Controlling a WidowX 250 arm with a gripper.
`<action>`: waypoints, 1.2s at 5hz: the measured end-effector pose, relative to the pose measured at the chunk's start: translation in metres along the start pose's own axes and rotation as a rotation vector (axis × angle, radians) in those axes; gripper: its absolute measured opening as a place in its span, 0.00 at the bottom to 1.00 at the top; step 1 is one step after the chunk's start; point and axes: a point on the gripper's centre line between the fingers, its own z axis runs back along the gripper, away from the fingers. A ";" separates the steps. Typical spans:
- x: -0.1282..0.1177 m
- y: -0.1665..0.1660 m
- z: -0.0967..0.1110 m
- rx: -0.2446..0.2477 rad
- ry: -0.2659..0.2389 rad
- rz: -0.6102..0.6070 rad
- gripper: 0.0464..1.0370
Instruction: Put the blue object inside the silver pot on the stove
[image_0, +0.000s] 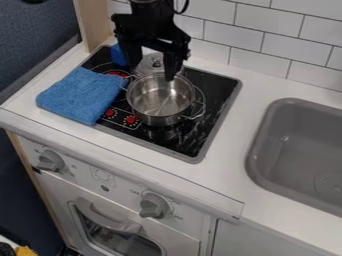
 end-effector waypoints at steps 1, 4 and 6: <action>0.021 0.013 -0.016 0.006 0.019 0.038 0.96; 0.049 0.092 -0.050 0.099 0.105 0.043 0.96; 0.067 0.111 -0.076 0.021 0.061 -0.105 0.96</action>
